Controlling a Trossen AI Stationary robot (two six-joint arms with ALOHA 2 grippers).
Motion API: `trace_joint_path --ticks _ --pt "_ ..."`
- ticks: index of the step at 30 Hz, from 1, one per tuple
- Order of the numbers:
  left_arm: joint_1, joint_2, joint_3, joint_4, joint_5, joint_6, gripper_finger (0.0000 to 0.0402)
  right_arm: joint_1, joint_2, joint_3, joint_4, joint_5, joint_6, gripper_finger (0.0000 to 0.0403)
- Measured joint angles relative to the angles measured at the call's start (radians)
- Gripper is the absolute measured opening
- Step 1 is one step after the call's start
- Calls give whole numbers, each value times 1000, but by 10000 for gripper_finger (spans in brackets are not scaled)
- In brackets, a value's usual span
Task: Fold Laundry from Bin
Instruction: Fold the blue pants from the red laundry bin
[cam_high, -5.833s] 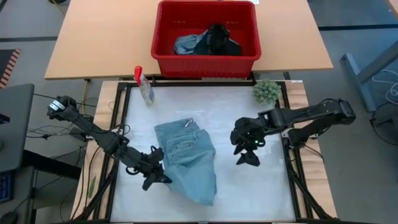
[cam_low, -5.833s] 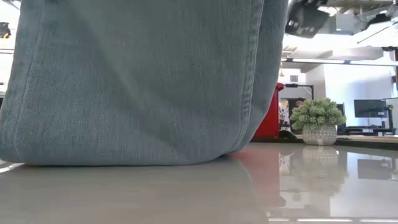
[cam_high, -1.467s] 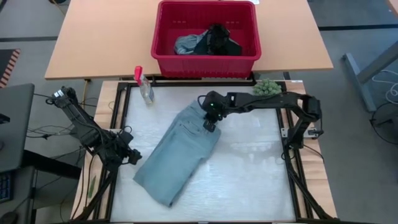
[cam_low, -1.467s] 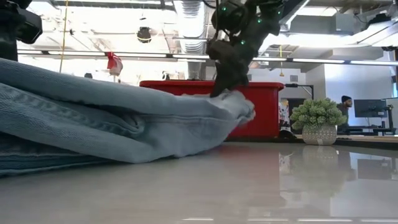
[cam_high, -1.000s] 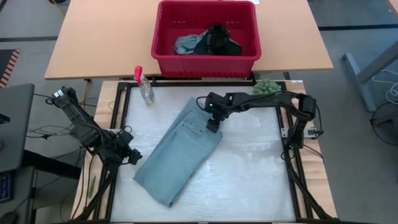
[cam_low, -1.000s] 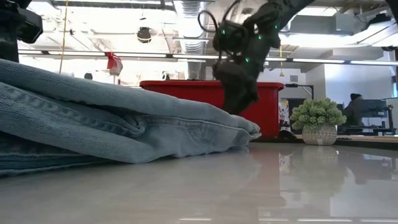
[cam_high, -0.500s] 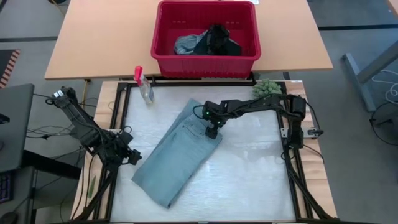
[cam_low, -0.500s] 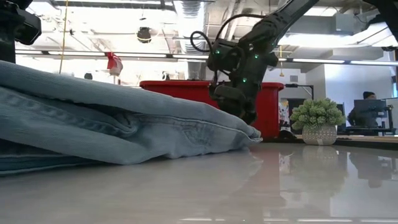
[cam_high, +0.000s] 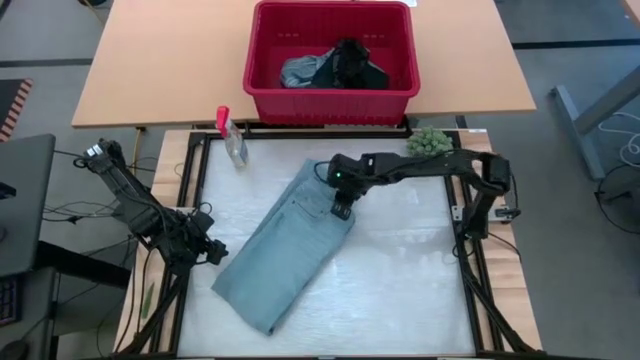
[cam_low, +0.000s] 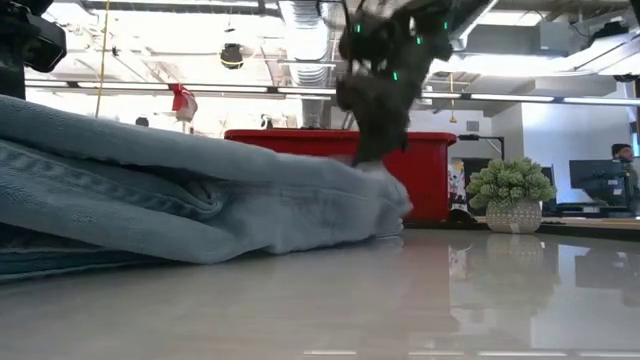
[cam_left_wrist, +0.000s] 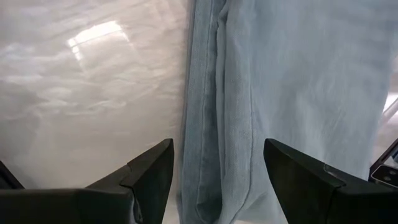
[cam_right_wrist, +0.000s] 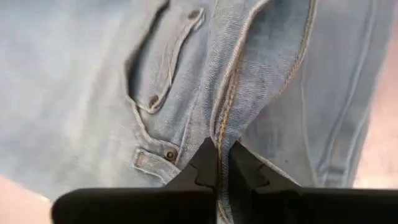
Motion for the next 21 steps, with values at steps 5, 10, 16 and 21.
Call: trace_joint_path --ticks 5,10,16,21 --pt "0 0 0 -1 -1 12 235 -8 -32 161 -88 -3 -6 51" --pt "0 0 0 -13 -5 16 235 -24 -32 346 -120 1 -47 36" --pt "0 0 0 -17 -40 11 235 -70 -24 432 -151 12 -79 39" --pt "0 0 0 1 -72 10 235 -107 -24 344 -170 44 -85 41"
